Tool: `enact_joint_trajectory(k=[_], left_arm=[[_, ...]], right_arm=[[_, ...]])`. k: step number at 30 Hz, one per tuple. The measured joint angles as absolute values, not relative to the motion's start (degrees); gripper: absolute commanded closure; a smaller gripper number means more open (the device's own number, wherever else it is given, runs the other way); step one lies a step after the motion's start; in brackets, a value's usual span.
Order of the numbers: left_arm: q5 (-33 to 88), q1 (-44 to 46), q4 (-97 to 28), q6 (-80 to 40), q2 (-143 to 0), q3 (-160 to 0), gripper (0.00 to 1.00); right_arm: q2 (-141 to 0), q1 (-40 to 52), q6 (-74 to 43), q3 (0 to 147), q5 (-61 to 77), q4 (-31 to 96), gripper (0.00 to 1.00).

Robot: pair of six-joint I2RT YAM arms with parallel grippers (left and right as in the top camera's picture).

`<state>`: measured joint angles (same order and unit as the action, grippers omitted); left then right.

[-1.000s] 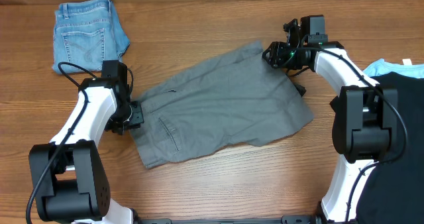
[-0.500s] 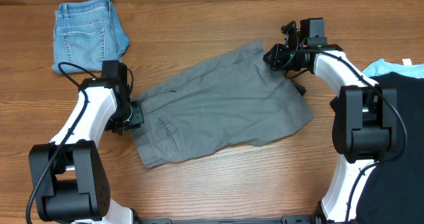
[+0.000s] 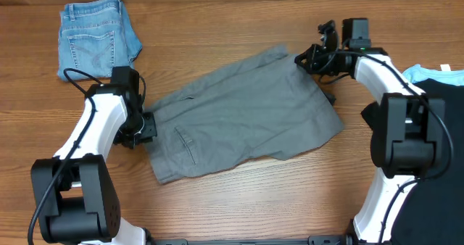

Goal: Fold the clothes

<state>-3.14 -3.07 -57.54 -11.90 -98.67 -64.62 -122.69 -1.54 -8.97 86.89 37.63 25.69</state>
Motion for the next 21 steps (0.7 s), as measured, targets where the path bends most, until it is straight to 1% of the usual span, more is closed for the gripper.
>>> enact_joint_trajectory(k=[5,7,9,10,14,15,16,17,18,20,21], left_arm=[[-2.83,-3.07,-59.48,-12.1,-93.51,-65.84,0.73],[-3.49,-3.07,-60.62,-12.12,-90.15,-66.15,0.71],[-5.08,-3.07,-61.69,-12.34,-87.09,-66.46,0.65],[-5.89,-3.07,-61.8,-12.47,-85.86,-66.54,0.64],[-8.01,-3.07,-60.75,-12.78,-84.44,-66.81,0.64],[-8.29,-3.07,-60.29,-12.78,-84.71,-66.81,0.63],[-8.47,-3.07,-59.75,-12.78,-85.03,-66.81,0.61],[-8.67,-3.07,-59.35,-12.75,-85.38,-66.81,0.6],[-8.73,-3.07,-59.0,-12.75,-85.86,-66.81,0.58],[-8.84,-3.07,-58.7,-12.75,-87.07,-66.81,0.52],[-8.84,-3.07,-58.72,-12.71,-87.64,-66.81,0.5]], right_arm=[[-118.98,-1.91,-9.17,86.89,41.45,25.39,0.96],[-117.05,-1.65,-9.82,86.94,42.3,23.73,0.96],[-115.44,-1.15,-11.07,87.09,43.09,21.28,0.96],[-114.85,-0.95,-11.64,87.22,43.24,20.34,0.96],[-114.21,0.14,-13.34,87.64,43.09,17.58,0.94],[-114.28,0.47,-13.65,87.64,42.81,17.23,0.88],[-114.32,0.82,-14.13,87.64,42.26,16.71,0.65],[-114.41,1.28,-14.48,87.66,41.1,16.08,0.54],[-114.54,1.67,-14.44,87.72,40.12,15.64,0.47],[-114.98,2.66,-14.87,87.77,36.71,15.2,0.17],[-115.37,3.07,-14.92,87.79,34.96,15.18,0.14]])
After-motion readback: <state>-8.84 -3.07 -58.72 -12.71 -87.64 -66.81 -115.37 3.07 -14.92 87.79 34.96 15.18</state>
